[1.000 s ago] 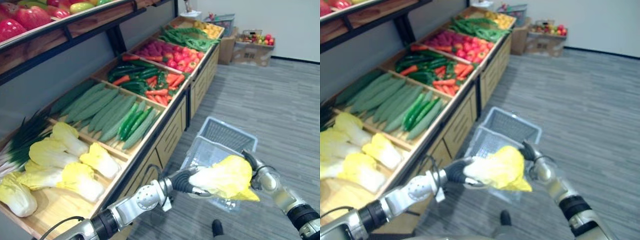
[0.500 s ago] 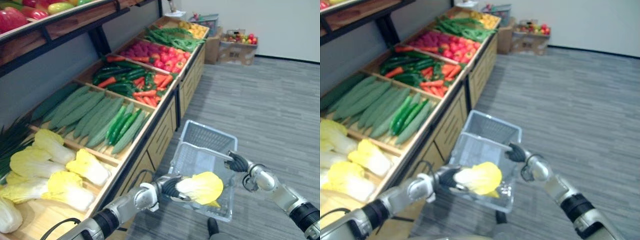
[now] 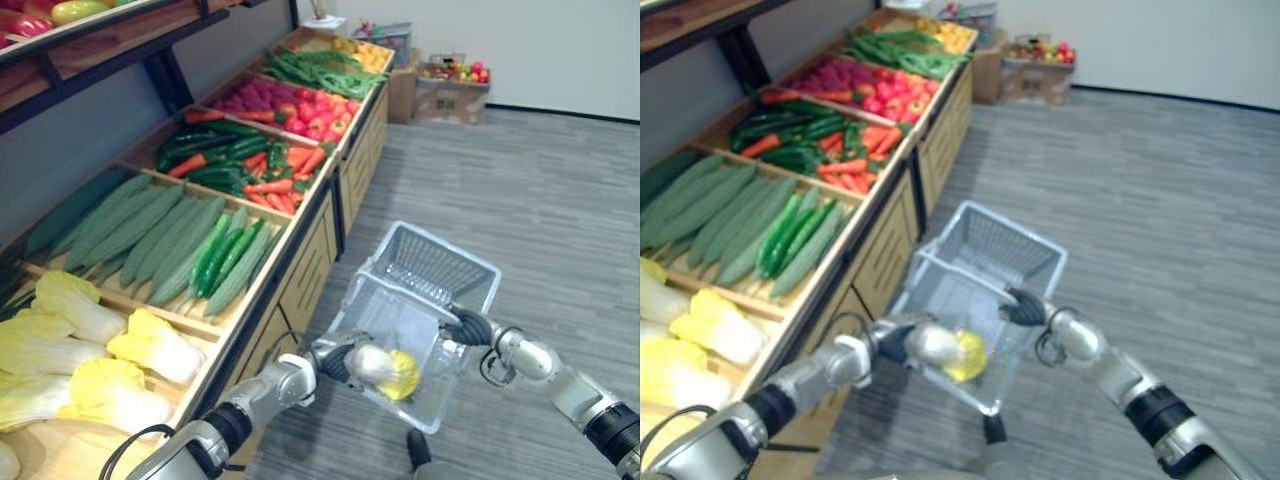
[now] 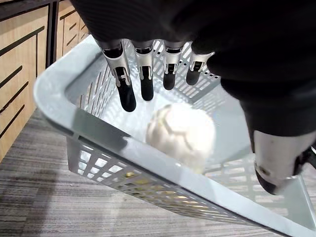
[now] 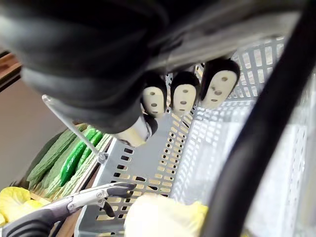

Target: Pick vegetable in the basket

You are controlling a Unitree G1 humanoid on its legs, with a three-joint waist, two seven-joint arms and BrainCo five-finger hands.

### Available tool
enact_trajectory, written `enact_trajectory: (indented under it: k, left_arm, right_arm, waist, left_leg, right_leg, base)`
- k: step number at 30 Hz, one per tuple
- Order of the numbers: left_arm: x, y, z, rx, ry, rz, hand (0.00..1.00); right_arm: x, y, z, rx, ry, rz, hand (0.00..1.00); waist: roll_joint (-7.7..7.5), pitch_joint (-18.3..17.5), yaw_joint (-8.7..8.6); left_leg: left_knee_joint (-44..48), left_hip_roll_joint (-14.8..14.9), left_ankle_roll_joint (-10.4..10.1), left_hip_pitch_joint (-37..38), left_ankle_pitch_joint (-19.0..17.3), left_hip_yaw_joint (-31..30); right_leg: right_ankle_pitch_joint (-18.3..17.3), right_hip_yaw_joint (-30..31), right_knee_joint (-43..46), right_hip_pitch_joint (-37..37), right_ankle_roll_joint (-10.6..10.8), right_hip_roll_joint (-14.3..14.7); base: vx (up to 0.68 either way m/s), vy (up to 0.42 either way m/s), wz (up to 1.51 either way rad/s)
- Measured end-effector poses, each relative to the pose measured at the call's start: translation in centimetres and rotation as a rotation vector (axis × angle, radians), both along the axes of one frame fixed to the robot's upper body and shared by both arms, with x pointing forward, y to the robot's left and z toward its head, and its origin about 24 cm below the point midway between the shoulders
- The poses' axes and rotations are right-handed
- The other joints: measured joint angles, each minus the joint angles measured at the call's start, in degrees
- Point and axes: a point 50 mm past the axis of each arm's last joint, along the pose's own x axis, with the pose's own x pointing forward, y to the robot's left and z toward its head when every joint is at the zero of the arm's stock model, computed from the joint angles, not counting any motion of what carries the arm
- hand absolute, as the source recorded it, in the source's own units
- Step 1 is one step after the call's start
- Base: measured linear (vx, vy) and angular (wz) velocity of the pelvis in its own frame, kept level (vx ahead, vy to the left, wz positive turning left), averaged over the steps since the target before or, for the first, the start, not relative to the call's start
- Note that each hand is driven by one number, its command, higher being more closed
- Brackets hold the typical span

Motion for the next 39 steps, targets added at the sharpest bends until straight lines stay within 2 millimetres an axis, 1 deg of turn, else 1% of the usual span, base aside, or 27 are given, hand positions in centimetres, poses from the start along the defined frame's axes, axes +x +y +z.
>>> enact_trajectory:
  k: [6, 12, 15, 17, 18, 19, 20, 21, 22, 23, 24, 25, 26, 27, 28, 29, 30, 31, 33, 35, 37, 38, 39]
  left_arm:
    - [1.1, 0.0, 0.9, 0.005, -0.04, 0.011, 0.0]
    - [1.2, 0.0, 1.0, 0.005, -0.044, 0.01, 0.0]
    - [1.9, -0.2, 1.8, 0.007, -0.072, 0.014, 0.0]
    - [2.2, -0.7, 3.1, -0.024, -0.117, -0.006, 0.0]
    - [2.2, -1.2, 3.9, -0.064, -0.134, -0.02, 0.0]
    - [2.2, -2.1, 5.3, -0.143, -0.152, -0.038, 0.0]
    - [2.2, -2.6, 6.1, -0.186, -0.163, -0.05, 0.0]
    - [1.8, -3.5, 7.7, -0.284, -0.179, -0.071, 0.0]
    - [1.3, -4.0, 9.5, -0.426, -0.182, -0.068, 0.0]
    - [0.9, -4.0, 10.2, -0.527, -0.157, -0.049, 0.0]
    - [0.2, -3.7, 11.5, -0.675, -0.136, -0.02, 0.0]
    - [-0.4, -2.9, 12.4, -0.83, -0.102, 0.028, 0.0]
    - [-0.7, -2.4, 12.7, -0.891, -0.093, 0.056, 0.0]
    - [-1.2, -1.3, 13.2, -0.996, -0.08, 0.114, 0.0]
    - [-1.6, -0.3, 13.5, -1.084, -0.072, 0.167, 0.0]
    - [-1.9, 0.2, 13.7, -1.126, -0.074, 0.193, 0.0]
    - [-2.5, 1.2, 14.0, -1.207, -0.083, 0.243, 0.0]
    - [-2.7, 1.6, 14.0, -1.245, -0.085, 0.269, 0.0]
    - [-3.6, 3.1, 13.9, -1.331, -0.109, 0.36, 0.0]
    - [-4.0, 3.8, 13.6, -1.363, -0.128, 0.427, 0.0]
    - [-4.5, 5.2, 12.8, -1.396, -0.157, 0.557, 0.0]
    - [-4.7, 5.7, 12.5, -1.39, -0.17, 0.601, 0.0]
    - [-5.0, 6.8, 11.8, -1.367, -0.203, 0.688, 0.0]
  right_arm:
    - [0.0, -0.3, 0.1, -0.011, 0.001, -0.001, 1.0]
    - [0.0, -0.4, 0.1, -0.014, 0.007, 0.0, 1.0]
    - [0.1, -0.6, 0.0, -0.018, 0.009, -0.01, 1.0]
    - [0.1, -0.9, 0.0, -0.02, 0.007, -0.023, 1.0]
    - [0.1, -1.1, -0.2, -0.027, 0.012, -0.034, 1.0]
    - [0.2, -1.6, -0.4, -0.029, 0.017, -0.064, 1.0]
    - [0.3, -2.0, -0.6, -0.03, 0.02, -0.082, 1.0]
    - [0.1, -2.7, -1.1, -0.03, 0.031, -0.127, 1.0]
    - [-0.1, -3.5, -1.8, -0.032, 0.043, -0.182, 1.0]
    - [-0.3, -3.8, -2.2, -0.034, 0.049, -0.21, 1.0]
    - [-0.9, -4.7, -3.2, -0.023, 0.07, -0.28, 1.0]
    - [-1.6, -5.7, -4.3, -0.023, 0.091, -0.364, 1.0]
    - [-2.0, -6.2, -4.9, -0.017, 0.108, -0.414, 1.0]
    - [-2.8, -7.2, -6.2, -0.018, 0.15, -0.504, 1.0]
    - [-4.0, -8.3, -7.5, -0.016, 0.185, -0.608, 1.0]
    - [-4.8, -8.9, -8.2, -0.012, 0.211, -0.663, 1.0]
    - [-6.3, -9.7, -9.5, -0.009, 0.255, -0.758, 1.0]
    - [-7.1, -10.0, -10.2, -0.007, 0.278, -0.805, 1.0]
    - [-10.4, -10.7, -12.8, 0.015, 0.382, -0.981, 1.0]
    - [-12.3, -10.7, -14.1, 0.034, 0.441, -1.081, 1.0]
    - [-14.6, -10.2, -15.7, 0.067, 0.514, -1.19, 1.0]
    - [-15.0, -10.0, -16.0, 0.076, 0.527, -1.213, 1.0]
    - [-15.9, -9.6, -16.5, 0.094, 0.553, -1.247, 1.0]
  waist:
    - [0.18, 1.14, -0.07]
    - [0.44, 1.45, -0.05]
    - [0.5, 1.9, 0.04]
    - [0.63, 2.12, -0.05]
    - [0.65, 2.2, 0.12]
    - [0.7, 2.3, 0.22]
    - [0.76, 2.48, 0.34]
    - [0.87, 2.61, 0.5]
    - [0.9, 2.63, 0.87]
    - [0.9, 2.63, 1.12]
    - [0.91, 2.62, 1.64]
    - [0.89, 2.62, 1.74]
    - [0.92, 2.6, 1.81]
    - [1.01, 2.55, 2.16]
    - [1.06, 2.51, 2.91]
    - [1.05, 2.45, 3.17]
    - [1.01, 2.42, 3.58]
    - [1.02, 2.35, 3.79]
    - [0.86, 2.08, 5.26]
    - [0.73, 1.42, 6.17]
    - [0.29, 0.92, 6.44]
    - [0.09, 0.78, 6.48]
    - [-0.31, 0.47, 6.63]
  left_leg:
    - [0.0, -0.01, 0.01, 0.0, -0.01, -0.25]
    - [0.0, 0.01, 0.01, -0.02, 0.0, -0.82]
    - [0.0, 0.02, 0.04, -0.14, 0.0, -2.07]
    - [0.0, -0.07, 0.32, -1.17, 0.19, -3.85]
    - [-0.01, -0.05, 0.48, -1.61, 0.31, -4.68]
    - [-0.01, -0.04, 0.77, -2.16, 0.57, -6.04]
    - [-0.01, -0.04, 0.88, -2.3, 0.67, -6.7]
    - [-0.01, 0.0, 1.07, -2.67, 0.84, -8.26]
    - [-0.01, 0.03, 1.23, -3.0, 1.01, -9.76]
    - [0.0, 0.04, 1.27, -3.13, 1.07, -10.31]
    - [0.0, 0.01, 1.39, -3.5, 1.16, -11.93]
    - [-0.01, -0.18, 1.6, -4.06, 1.3, -14.01]
    - [-0.01, -0.22, 1.66, -4.33, 1.35, -14.9]
    - [-0.01, -0.39, 1.86, -4.84, 1.5, -16.95]
    - [-0.01, -0.65, 2.18, -5.41, 1.74, -18.89]
    - [0.0, -0.76, 2.31, -5.78, 1.85, -19.81]
    - [0.0, -1.09, 2.6, -6.53, 2.16, -22.09]
    - [0.0, -1.25, 2.7, -6.86, 2.31, -23.13]
    - [0.0, -2.01, 3.16, -7.78, 2.77, -26.61]
    - [0.01, -2.38, 3.44, -8.87, 3.1, -28.48]
    - [0.01, -2.93, 3.79, -10.01, 3.69, -31.32]
    - [0.01, -3.01, 3.83, -10.1, 3.79, -31.85]
    - [0.01, -3.2, 3.93, -10.17, 3.9, -32.88]
  right_leg:
    - [0.07, -0.11, -0.25, 0.22, 0.06, -0.05]
    - [0.07, -0.58, -0.33, 0.58, 0.06, -0.24]
    - [0.05, -1.64, -0.45, 1.24, 0.06, -0.61]
    - [0.03, -3.11, -0.46, 1.25, 0.08, -1.15]
    - [0.03, -3.7, -0.48, 1.32, 0.08, -1.32]
    - [0.02, -5.0, -0.51, 1.6, 0.09, -1.68]
    - [0.01, -5.69, -0.57, 1.97, 0.1, -1.87]
    - [-0.1, -7.13, -0.68, 2.74, 0.21, -2.25]
    - [-0.24, -8.54, -0.74, 3.41, 0.36, -2.52]
    - [-0.29, -9.25, -0.75, 3.63, 0.34, -2.65]
    - [-0.5, -10.64, -0.96, 4.38, 0.42, -2.93]
    - [-1.05, -12.46, -0.96, 5.12, 0.47, -3.17]
    - [-1.16, -13.23, -0.95, 5.45, 0.58, -3.37]
    - [-1.55, -15.12, -0.99, 6.25, 0.71, -3.84]
    - [-1.8, -16.91, -1.05, 7.03, 0.83, -4.31]
    - [-1.84, -17.75, -1.17, 7.38, 0.9, -4.51]
    - [-2.05, -19.8, -1.45, 8.36, 1.17, -4.98]
    - [-2.17, -20.84, -1.44, 8.74, 1.32, -5.23]
    - [-2.69, -24.19, -1.47, 10.29, 1.72, -5.91]
    - [-2.79, -26.06, -1.46, 10.52, 1.77, -6.3]
    - [-2.97, -28.87, -1.46, 11.35, 1.97, -6.68]
    - [-3.05, -29.6, -1.45, 11.6, 1.85, -6.73]
    - [-3.52, -30.85, -1.45, 12.25, 1.59, -6.84]
  base:
    - [-0.04, -0.016, 0.01]
    - [-0.04, -0.018, 0.05]
    - [-0.06, -0.032, 0.19]
    - [-0.07, -0.045, 0.33]
    - [-0.04, -0.038, 0.47]
    - [-0.04, -0.051, 0.44]
    - [-0.03, -0.053, 0.6]
    - [-0.03, -0.064, 0.61]
    - [-0.02, -0.053, 0.6]
    - [-0.01, -0.056, 0.58]
    - [-0.02, -0.063, 0.66]
    - [-0.01, -0.065, 0.73]
    - [-0.01, -0.056, 0.8]
    - [-0.01, -0.036, 0.8]
    - [-0.01, -0.027, 0.81]
    - [0.0, -0.021, 0.87]
    - [0.0, -0.012, 0.73]
    - [0.01, -0.001, 0.86]
    - [0.01, 0.011, 0.78]
    - [0.0, 0.005, 0.6]
    - [0.0, 0.005, 0.6]
    - [-0.01, 0.003, 0.5]
    - [-0.02, -0.001, 0.42]
